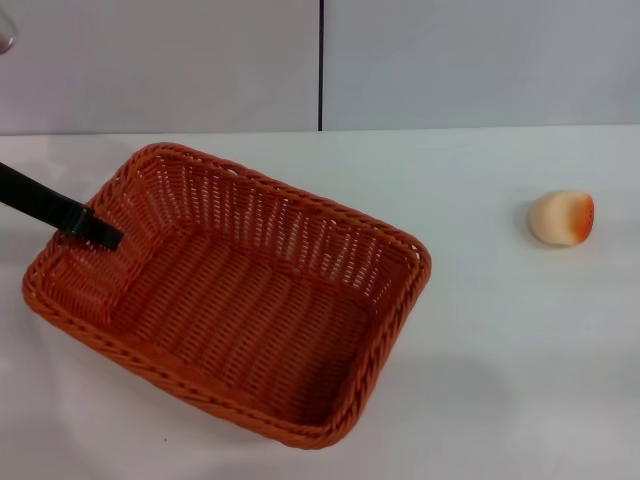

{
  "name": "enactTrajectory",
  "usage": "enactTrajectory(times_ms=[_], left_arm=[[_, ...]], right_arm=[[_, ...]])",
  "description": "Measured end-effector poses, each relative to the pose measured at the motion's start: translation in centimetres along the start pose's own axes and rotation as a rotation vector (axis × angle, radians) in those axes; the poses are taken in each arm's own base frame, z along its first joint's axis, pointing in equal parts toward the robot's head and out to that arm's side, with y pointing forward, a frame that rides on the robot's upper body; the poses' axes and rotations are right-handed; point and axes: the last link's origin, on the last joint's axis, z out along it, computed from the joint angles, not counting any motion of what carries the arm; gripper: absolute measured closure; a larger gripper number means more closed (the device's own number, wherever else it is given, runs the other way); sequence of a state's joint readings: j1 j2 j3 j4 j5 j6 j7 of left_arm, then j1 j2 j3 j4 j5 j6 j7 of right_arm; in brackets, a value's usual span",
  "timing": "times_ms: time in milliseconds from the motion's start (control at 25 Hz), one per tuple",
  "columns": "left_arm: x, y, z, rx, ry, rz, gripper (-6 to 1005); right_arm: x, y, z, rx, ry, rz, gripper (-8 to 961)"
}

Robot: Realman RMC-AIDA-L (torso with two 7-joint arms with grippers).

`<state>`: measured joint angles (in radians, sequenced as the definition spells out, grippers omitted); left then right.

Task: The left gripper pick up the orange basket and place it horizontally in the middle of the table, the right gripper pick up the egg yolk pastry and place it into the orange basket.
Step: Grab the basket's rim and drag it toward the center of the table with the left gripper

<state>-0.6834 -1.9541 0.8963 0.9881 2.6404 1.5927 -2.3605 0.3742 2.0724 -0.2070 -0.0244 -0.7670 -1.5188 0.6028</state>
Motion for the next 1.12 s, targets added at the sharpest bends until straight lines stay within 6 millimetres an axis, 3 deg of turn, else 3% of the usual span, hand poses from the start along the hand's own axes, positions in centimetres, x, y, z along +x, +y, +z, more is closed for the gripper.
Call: enactTrajectory(times_ms=[200,360,720,880,1120], left_arm=[[0.4,0.1,-0.4,0.012,0.020,-0.006,567],[0.5,0.1,-0.9,0.023,0.031,-0.010,797],[1.1,0.4,-2.7,0.016,0.042,-0.069,850],[1.2,-0.1,-4.4,-0.016,0.121,-0.212,849],[0.1,-0.2,-4.2,-0.054,0.129,-0.325,849]], right_arm=[[0.0,0.0,0.1,-0.001,0.000,0.001,301],[0.0,0.1,0.1,-0.002,-0.001,0.001,301],[0.2,0.1,0.2,0.000,0.006,0.003,300],[0.3,0.1,0.3,0.007,0.016,0.004,300],[0.2,0.0,0.3,0.004,0.009,0.000,300]])
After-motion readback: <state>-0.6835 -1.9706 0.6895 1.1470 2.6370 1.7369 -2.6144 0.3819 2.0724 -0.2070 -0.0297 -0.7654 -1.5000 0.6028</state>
